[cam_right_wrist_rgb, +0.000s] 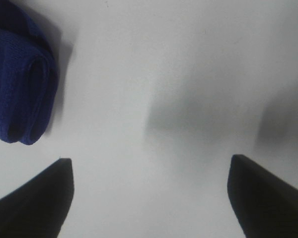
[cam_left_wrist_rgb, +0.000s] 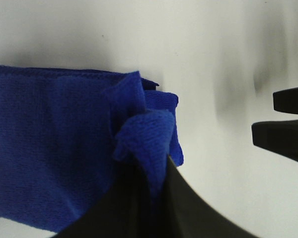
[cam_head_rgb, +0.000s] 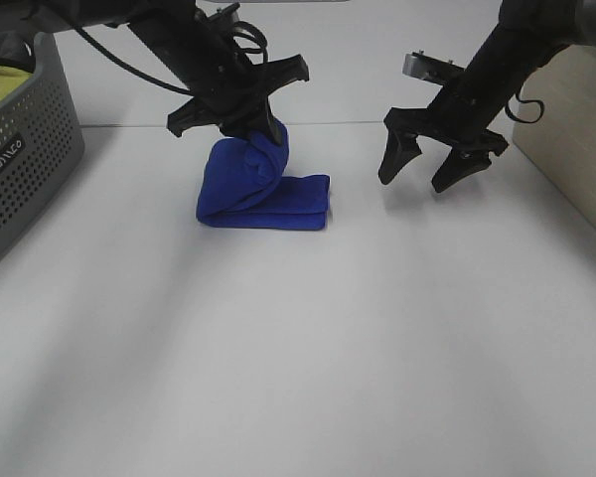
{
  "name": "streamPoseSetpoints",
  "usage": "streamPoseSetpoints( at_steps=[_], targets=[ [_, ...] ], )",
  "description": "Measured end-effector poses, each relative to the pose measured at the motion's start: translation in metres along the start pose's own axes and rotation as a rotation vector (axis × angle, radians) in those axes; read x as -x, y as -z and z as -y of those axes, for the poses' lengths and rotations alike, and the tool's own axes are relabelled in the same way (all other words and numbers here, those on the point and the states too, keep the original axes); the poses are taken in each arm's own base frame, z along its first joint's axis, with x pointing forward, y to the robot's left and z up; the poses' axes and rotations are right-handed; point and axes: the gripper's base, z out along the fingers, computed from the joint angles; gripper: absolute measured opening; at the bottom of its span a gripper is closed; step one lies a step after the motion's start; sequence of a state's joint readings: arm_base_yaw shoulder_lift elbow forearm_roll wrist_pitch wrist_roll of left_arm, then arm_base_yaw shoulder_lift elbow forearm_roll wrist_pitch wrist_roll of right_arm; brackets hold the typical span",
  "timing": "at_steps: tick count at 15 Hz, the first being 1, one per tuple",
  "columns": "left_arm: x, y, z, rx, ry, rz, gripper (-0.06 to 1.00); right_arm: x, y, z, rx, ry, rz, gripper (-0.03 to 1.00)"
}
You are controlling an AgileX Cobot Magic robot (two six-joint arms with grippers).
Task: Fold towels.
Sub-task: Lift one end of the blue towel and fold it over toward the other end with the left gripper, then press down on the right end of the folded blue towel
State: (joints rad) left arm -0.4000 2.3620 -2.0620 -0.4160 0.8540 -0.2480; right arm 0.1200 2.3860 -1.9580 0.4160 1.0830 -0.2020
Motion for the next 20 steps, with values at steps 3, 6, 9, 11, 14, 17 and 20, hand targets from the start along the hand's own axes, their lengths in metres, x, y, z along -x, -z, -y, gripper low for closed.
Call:
streamPoseSetpoints(
  at_steps=[3, 6, 9, 11, 14, 17, 20],
  targets=[
    [-0.001, -0.011, -0.001, -0.004, 0.072, 0.018, 0.31, -0.001, 0.0, -0.002, 0.017, -0.007, -0.01, 0.82],
    [-0.002, -0.015, 0.007, -0.071, 0.136, 0.031, 0.44, 0.0, 0.0, -0.005, 0.055, -0.028, -0.002, 0.82],
    [0.001, -0.015, 0.012, -0.128, 0.171, 0.059, 0.52, -0.001, 0.0, -0.006, 0.066, -0.033, -0.01, 0.82],
    [0.003, -0.013, 0.012, -0.129, 0.117, 0.071, 0.56, -0.003, 0.0, -0.009, 0.098, -0.035, -0.034, 0.82],
    [0.021, 0.009, -0.005, -0.105, 0.041, 0.134, 0.57, -0.003, 0.003, -0.024, 0.263, -0.009, -0.035, 0.82],
    [0.039, 0.031, -0.04, -0.033, 0.037, 0.155, 0.57, 0.002, 0.01, -0.041, 0.473, -0.015, 0.017, 0.82],
    [0.043, 0.038, -0.057, 0.0, 0.053, 0.127, 0.57, 0.007, 0.014, -0.067, 0.646, -0.012, 0.078, 0.82]
  ],
)
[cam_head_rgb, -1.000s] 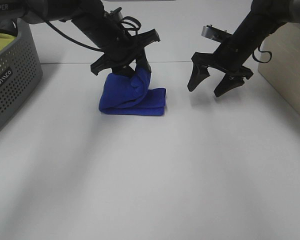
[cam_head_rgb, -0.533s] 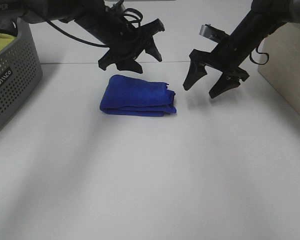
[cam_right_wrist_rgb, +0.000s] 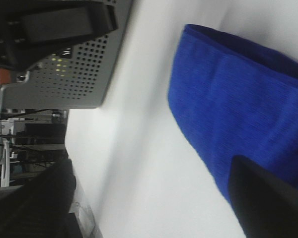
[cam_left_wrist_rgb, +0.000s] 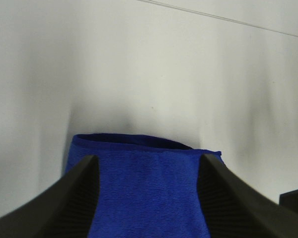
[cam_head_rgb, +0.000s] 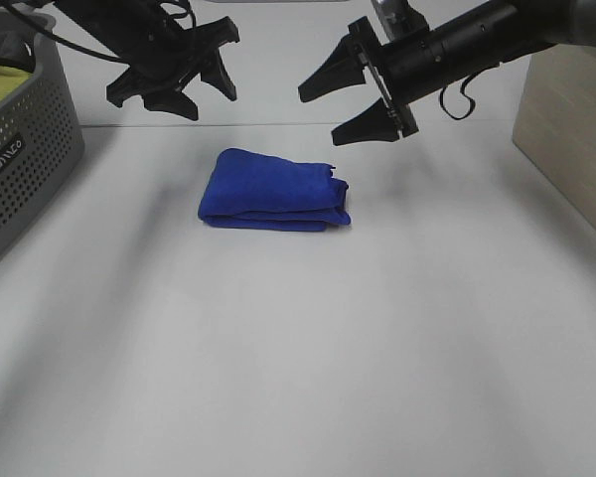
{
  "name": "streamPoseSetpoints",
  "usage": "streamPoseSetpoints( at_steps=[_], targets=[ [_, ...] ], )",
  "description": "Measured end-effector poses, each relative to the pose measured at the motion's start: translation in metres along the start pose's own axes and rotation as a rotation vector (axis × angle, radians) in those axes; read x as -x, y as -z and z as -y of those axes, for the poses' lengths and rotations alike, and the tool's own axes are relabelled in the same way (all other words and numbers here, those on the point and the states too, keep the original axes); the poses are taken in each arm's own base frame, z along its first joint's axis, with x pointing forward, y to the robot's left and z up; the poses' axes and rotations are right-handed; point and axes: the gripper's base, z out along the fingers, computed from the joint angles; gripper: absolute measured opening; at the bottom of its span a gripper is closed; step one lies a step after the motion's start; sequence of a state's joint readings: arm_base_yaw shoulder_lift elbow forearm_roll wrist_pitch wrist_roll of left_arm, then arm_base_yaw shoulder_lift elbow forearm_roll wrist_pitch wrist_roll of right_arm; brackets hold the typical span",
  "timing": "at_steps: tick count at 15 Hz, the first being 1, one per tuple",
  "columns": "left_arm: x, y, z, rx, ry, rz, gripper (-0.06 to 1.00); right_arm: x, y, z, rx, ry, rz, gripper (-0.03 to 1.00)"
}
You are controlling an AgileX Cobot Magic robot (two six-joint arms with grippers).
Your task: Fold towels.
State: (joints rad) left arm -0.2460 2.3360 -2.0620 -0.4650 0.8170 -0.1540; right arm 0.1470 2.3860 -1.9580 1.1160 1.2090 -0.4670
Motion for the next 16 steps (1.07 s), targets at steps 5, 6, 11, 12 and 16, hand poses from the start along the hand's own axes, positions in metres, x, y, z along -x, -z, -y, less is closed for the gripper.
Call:
streamPoseSetpoints(
  at_steps=[5, 6, 11, 12, 16],
  targets=[
    [0.0, 0.001, -0.002, 0.004, 0.002, -0.005, 0.57, -0.014, -0.055, 0.017, 0.099, -0.079, -0.072, 0.81],
    [0.0, 0.001, -0.002, 0.005, 0.001, -0.013, 0.57, -0.017, -0.064, 0.032, 0.12, -0.12, -0.072, 0.81],
    [-0.003, 0.002, -0.002, 0.012, -0.002, -0.041, 0.57, -0.021, -0.072, 0.058, 0.083, -0.145, -0.075, 0.79],
    [-0.003, 0.004, -0.002, 0.022, -0.013, -0.043, 0.57, -0.021, -0.072, 0.058, 0.083, -0.144, -0.081, 0.79],
    [0.002, 0.044, 0.005, 0.136, -0.145, -0.042, 0.57, -0.012, -0.044, 0.018, 0.042, -0.022, -0.064, 0.79]
  ],
)
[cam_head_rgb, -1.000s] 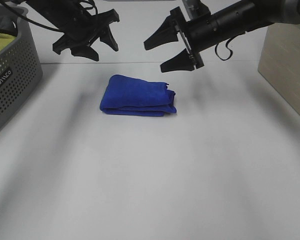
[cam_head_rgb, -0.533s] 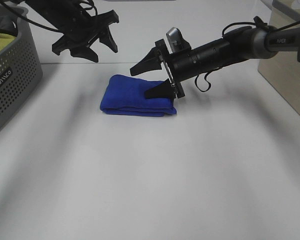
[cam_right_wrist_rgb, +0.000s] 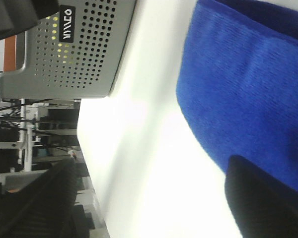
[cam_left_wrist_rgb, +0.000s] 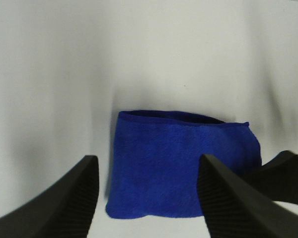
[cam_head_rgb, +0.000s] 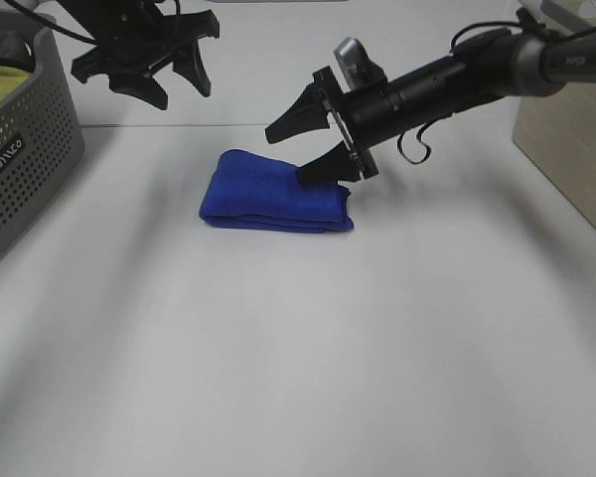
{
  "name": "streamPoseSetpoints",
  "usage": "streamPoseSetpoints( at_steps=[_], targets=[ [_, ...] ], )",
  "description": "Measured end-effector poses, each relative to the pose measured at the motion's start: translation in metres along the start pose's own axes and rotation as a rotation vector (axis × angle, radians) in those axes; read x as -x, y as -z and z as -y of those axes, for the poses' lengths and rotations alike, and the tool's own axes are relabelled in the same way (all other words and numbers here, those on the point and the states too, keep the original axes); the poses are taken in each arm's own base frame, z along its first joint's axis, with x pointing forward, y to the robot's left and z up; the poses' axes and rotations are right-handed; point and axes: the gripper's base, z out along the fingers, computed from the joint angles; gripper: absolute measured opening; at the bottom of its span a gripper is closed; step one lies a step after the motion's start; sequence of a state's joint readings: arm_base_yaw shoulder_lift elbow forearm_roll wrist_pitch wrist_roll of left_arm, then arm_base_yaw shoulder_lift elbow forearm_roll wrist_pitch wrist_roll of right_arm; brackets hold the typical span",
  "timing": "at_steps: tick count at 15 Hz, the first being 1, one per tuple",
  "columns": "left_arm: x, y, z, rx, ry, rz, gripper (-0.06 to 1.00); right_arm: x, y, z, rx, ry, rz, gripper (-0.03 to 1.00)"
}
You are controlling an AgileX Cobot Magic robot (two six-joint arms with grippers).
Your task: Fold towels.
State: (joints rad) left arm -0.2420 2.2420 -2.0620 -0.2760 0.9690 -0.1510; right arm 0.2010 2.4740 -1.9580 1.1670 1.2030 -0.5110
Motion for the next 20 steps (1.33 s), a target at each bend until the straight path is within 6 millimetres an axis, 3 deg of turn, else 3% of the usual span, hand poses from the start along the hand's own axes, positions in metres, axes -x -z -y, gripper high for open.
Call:
streamPoseSetpoints(
  at_steps=[3, 7, 8, 9, 11, 15, 17, 20],
  targets=[
    [-0.003, 0.034, 0.0, 0.088, -0.066, -0.047, 0.57, -0.001, 0.04, -0.05, -0.165, 0.111, -0.001, 0.79],
    [-0.008, 0.076, 0.005, 0.145, -0.109, -0.066, 0.57, -0.007, 0.077, -0.089, -0.35, 0.185, 0.023, 0.79],
    [-0.007, 0.09, 0.01, 0.163, -0.136, -0.035, 0.57, -0.01, 0.087, -0.099, -0.396, 0.195, 0.035, 0.79],
    [-0.016, 0.12, 0.024, 0.206, -0.201, 0.013, 0.57, -0.02, 0.106, -0.117, -0.476, 0.21, 0.055, 0.79],
    [-0.03, 0.145, 0.03, 0.232, -0.229, 0.035, 0.57, -0.033, 0.119, -0.128, -0.53, 0.231, 0.058, 0.79],
    [-0.088, 0.201, 0.02, 0.254, -0.202, 0.026, 0.57, -0.089, 0.15, -0.148, -0.664, 0.253, 0.028, 0.79],
    [-0.128, 0.226, 0.008, 0.26, -0.18, 0.019, 0.57, -0.125, 0.158, -0.148, -0.709, 0.241, -0.013, 0.79],
    [-0.193, 0.246, -0.013, 0.268, -0.154, -0.004, 0.57, -0.184, 0.163, -0.144, -0.72, 0.204, -0.064, 0.79]
  ],
)
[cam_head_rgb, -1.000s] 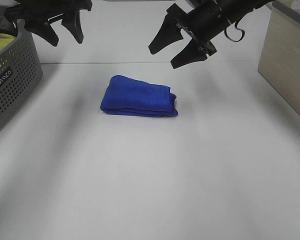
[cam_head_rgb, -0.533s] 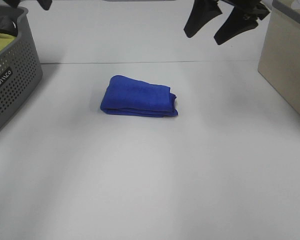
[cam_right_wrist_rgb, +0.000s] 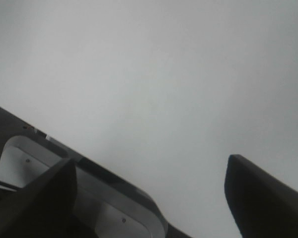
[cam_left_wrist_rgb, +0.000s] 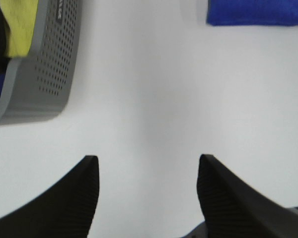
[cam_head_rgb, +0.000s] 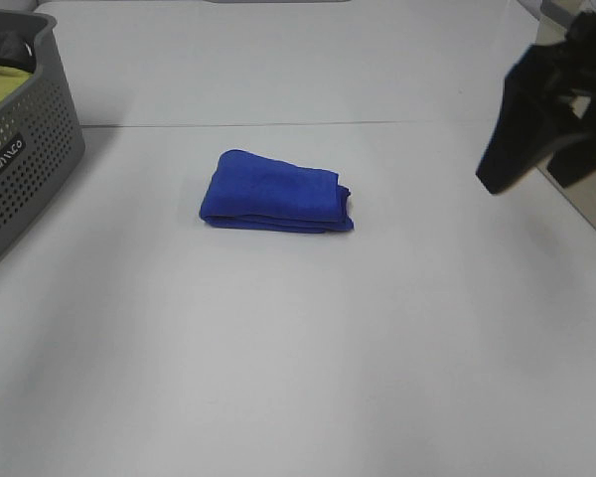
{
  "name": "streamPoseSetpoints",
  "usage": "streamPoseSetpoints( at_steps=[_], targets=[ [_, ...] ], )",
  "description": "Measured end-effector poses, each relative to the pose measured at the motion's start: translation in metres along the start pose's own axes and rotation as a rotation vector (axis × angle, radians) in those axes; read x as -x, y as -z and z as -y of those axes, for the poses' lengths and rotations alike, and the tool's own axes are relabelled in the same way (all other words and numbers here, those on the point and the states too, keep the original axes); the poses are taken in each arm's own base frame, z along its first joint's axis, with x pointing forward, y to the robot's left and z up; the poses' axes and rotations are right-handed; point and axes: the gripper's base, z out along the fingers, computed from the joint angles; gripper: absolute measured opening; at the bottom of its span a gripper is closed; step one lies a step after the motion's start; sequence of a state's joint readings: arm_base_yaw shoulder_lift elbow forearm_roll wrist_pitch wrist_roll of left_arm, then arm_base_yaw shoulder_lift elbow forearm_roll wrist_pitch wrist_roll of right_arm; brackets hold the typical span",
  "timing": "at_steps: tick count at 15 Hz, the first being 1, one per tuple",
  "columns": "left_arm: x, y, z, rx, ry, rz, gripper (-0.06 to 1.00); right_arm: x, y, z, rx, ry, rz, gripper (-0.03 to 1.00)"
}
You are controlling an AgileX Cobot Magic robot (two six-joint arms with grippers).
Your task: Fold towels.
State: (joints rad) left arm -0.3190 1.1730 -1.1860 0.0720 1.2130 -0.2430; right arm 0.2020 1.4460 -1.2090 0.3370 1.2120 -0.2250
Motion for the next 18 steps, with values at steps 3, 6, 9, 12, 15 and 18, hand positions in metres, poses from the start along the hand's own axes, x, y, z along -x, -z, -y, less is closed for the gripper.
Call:
streamPoseSetpoints(
  at_steps=[3, 6, 9, 12, 15, 18],
  targets=[
    [-0.072, 0.004, -0.016, 0.001, 0.0, -0.005, 0.57, -0.057, -0.008, -0.003, 0.0, -0.019, -0.066, 0.79],
    [-0.138, 0.012, -0.029, -0.041, 0.006, 0.087, 0.57, -0.109, -0.011, -0.005, -0.023, -0.012, -0.081, 0.79],
    [-0.178, 0.019, -0.035, -0.103, -0.04, 0.207, 0.57, -0.145, -0.006, -0.009, -0.04, 0.009, -0.033, 0.79],
    [-0.211, 0.02, -0.038, -0.162, -0.104, 0.325, 0.57, -0.188, -0.002, -0.009, -0.113, 0.061, 0.058, 0.79],
    [-0.219, 0.023, -0.039, -0.175, -0.147, 0.421, 0.57, -0.228, 0.006, -0.012, -0.181, 0.124, 0.263, 0.79],
    [-0.215, 0.017, -0.037, -0.178, -0.184, 0.469, 0.57, -0.24, 0.008, -0.013, -0.202, 0.151, 0.42, 0.79]
  ],
)
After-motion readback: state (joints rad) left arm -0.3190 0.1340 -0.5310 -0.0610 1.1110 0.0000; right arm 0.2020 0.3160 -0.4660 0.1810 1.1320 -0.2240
